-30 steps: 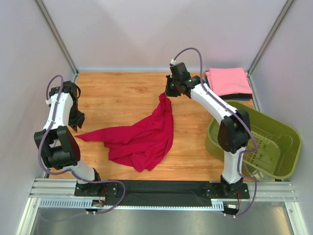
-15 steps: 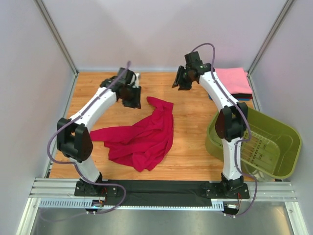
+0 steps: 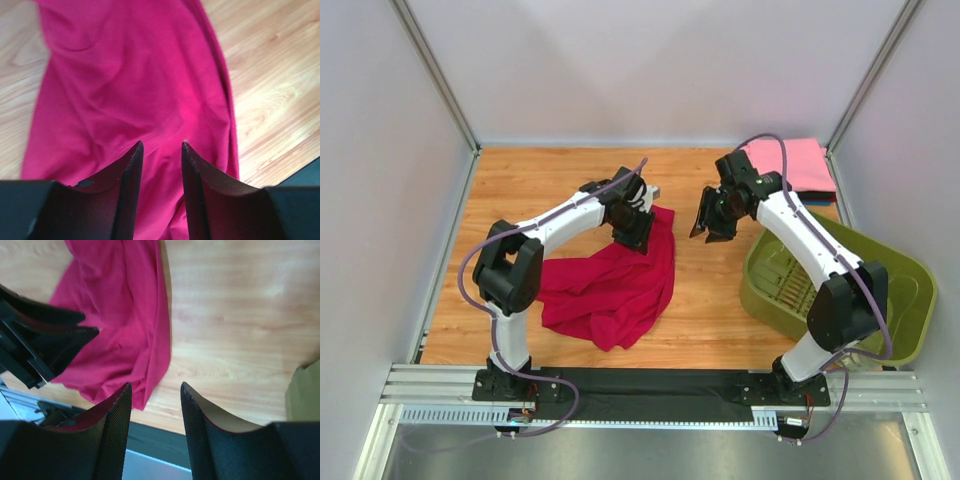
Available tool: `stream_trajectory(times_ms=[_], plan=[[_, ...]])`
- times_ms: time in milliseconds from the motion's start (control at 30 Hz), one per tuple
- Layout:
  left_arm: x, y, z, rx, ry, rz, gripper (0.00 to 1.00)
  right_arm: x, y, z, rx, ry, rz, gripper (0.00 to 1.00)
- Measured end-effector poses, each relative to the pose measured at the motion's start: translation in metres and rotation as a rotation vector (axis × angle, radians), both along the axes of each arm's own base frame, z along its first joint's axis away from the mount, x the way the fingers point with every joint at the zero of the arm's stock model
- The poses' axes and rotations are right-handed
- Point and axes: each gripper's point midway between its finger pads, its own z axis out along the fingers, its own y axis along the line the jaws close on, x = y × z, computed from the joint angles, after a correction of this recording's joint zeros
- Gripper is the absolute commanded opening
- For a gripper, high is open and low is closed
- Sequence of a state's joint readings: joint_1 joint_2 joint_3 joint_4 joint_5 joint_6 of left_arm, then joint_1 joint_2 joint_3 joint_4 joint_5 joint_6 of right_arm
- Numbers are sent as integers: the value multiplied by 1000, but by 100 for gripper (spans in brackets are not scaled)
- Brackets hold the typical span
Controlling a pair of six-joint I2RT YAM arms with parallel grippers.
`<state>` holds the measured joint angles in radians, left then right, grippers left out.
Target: Fold and stack the t-shirts
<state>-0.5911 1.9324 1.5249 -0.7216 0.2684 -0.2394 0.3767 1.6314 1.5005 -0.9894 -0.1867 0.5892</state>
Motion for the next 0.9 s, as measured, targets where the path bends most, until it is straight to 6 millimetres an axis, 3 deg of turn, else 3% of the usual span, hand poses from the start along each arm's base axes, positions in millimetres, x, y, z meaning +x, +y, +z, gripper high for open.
stream_trajectory(times_ms=[267, 500, 633, 733, 900], plan=[[-10, -25, -20, 2, -1, -64, 44, -60, 28, -47, -33, 141, 80, 46], [-16, -17, -46, 75, 16, -56, 40, -76, 35, -60, -34, 148, 85, 46], [-11, -8, -49, 121, -8, -29, 11, -81, 39, -72, -23, 145, 75, 50], [-8, -2, -51, 159, -21, -14, 1, -87, 48, -81, -19, 151, 83, 52], [-2, 9, -51, 210, -39, 17, 0, -92, 75, -94, -13, 147, 106, 49]])
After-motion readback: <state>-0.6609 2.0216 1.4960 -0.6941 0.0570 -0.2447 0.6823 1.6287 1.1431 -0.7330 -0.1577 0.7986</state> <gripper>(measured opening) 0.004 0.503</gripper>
